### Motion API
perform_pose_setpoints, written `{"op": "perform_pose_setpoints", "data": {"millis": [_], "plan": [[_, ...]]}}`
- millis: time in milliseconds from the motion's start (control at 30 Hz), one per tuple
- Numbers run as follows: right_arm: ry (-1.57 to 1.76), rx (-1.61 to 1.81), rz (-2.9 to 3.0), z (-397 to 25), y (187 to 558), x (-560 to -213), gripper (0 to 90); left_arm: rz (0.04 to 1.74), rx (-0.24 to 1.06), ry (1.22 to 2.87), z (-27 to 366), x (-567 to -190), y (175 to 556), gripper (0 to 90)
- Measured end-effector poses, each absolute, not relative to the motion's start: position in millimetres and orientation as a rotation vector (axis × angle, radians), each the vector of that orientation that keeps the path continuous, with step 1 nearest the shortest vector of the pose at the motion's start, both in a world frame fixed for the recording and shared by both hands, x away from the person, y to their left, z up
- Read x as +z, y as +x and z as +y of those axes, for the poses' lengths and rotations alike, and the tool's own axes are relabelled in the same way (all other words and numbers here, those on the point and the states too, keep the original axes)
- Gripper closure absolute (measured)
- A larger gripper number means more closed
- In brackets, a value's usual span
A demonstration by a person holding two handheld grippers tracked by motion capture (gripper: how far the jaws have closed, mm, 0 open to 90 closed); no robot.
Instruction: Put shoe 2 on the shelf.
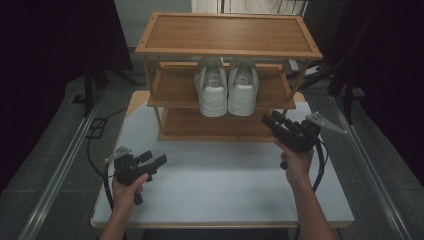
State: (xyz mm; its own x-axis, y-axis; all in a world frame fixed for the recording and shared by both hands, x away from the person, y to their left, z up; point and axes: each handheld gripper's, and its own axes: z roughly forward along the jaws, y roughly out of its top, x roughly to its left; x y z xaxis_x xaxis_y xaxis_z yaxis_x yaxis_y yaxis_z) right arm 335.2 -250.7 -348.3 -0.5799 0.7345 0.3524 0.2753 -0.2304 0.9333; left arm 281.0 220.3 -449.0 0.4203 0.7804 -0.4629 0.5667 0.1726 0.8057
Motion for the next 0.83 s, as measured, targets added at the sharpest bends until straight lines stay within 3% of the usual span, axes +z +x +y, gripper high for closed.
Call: {"op": "perform_pose_setpoints", "data": {"millis": [467,833], "plan": [[1.186,1.73,1.84,-281.0,289.3,-417.5,47.2,1.232,0.235,1.545,214.1,-450.7,280.7,23.3],[1.177,1.731,1.849,-279.1,287.2,-425.5,44.1,1.227,0.239,1.555,213.6,-451.5,281.1,23.3]]}}
